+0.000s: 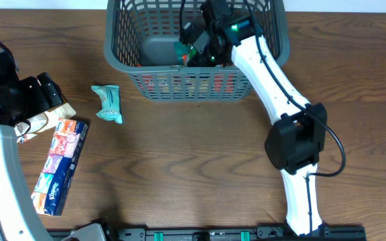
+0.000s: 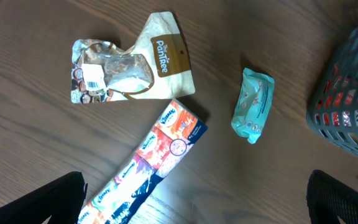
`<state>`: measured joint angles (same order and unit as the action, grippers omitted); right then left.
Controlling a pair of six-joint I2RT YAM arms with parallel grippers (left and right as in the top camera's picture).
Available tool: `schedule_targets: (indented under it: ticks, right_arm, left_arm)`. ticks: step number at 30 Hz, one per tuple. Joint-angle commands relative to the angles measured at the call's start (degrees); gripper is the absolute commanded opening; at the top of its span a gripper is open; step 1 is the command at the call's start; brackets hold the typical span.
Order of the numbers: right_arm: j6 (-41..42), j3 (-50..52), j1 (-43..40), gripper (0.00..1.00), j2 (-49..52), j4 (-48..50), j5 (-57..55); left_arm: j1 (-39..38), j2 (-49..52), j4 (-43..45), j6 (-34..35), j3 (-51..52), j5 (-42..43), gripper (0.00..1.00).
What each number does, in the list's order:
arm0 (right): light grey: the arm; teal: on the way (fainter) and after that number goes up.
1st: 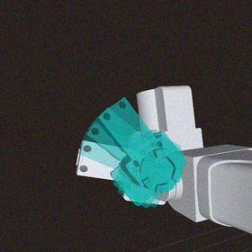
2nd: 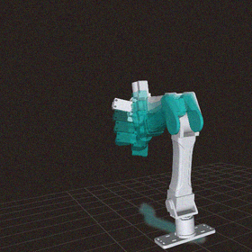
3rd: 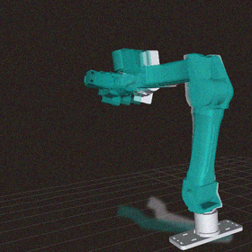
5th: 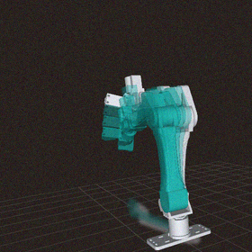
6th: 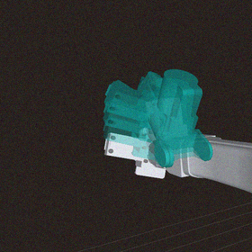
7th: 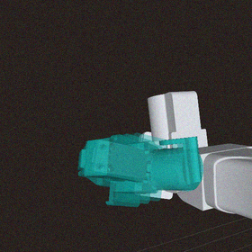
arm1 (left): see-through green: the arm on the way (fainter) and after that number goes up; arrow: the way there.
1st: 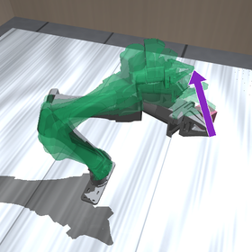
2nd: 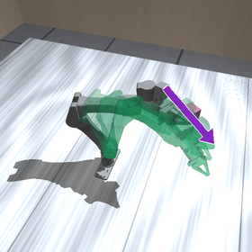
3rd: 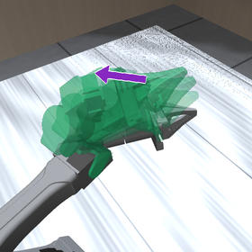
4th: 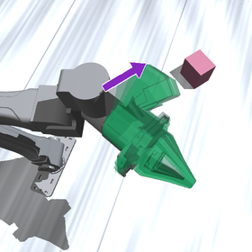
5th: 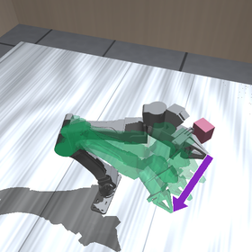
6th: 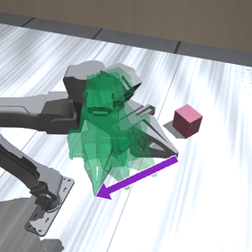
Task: Pack container
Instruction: 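Lift the jar and place it upright in the basket, then withdraw the right gripper and move the left gripper to the mint bar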
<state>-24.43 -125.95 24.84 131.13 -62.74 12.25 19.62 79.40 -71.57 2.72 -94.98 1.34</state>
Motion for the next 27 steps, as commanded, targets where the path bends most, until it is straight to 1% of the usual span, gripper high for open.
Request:
schedule_targets:
  ticks: [1,2,3,5,7,10,13,16,20,24,27]
  right_arm:
    - [0.2,-1.77,0.37,0.77,-1.31,0.09,1.36]
    - [0.17,-1.79,0.37,0.88,-1.64,0.11,1.33]
    - [0.17,-1.86,0.35,0.93,-2.21,0.13,1.33]
    - [0.2,-2.23,0.15,0.99,-3.56,0.15,1.62]
    - [1.6,-3.85,-0.35,0.99,-5.29,0.13,2.19]
    - [7.37,-9.16,-2.12,0.99,-8.5,0.76,1.33]
    - [17.92,-16.59,-5.92,0.99,-11.76,0.81,-3.67]
    - [28.76,-21.86,-12.11,0.99,-14.86,-1.25,-9.4]
    - [38.36,-22.93,-22.36,0.99,-18.27,-8.94,-14.34]
    - [48.28,-22.64,-33.33,0.99,-18.38,-22.36,-21.66]
    - [52.19,-20.74,-39.74,0.99,-17.09,-29.14,-20.39]
  left_arm:
    - [0.17,-0.42,-0.07,-0.94,0.22,0.22,0.99]
    - [0.17,-0.42,-0.07,-0.96,0.22,0.22,0.99]
    - [0.17,-0.42,-0.07,-0.96,0.22,0.22,0.99]
    - [0.17,-0.42,-0.13,-0.96,0.22,0.22,0.99]
    - [0.17,-0.42,-0.15,-0.96,0.22,0.22,0.98]
    - [0.17,-0.42,-0.13,-0.96,0.22,0.22,0.99]
    - [0.17,-0.42,-0.15,-0.98,0.22,0.22,0.99]
    - [0.17,-0.42,-0.13,-0.98,0.22,0.22,0.99]
    - [0.17,-0.42,-0.15,-1.01,0.22,0.22,0.99]
    - [-0.44,-0.42,-0.15,-2.71,0.22,0.22,0.98]
    - [-2.21,-0.42,-0.09,-4.35,0.22,0.2,0.99]
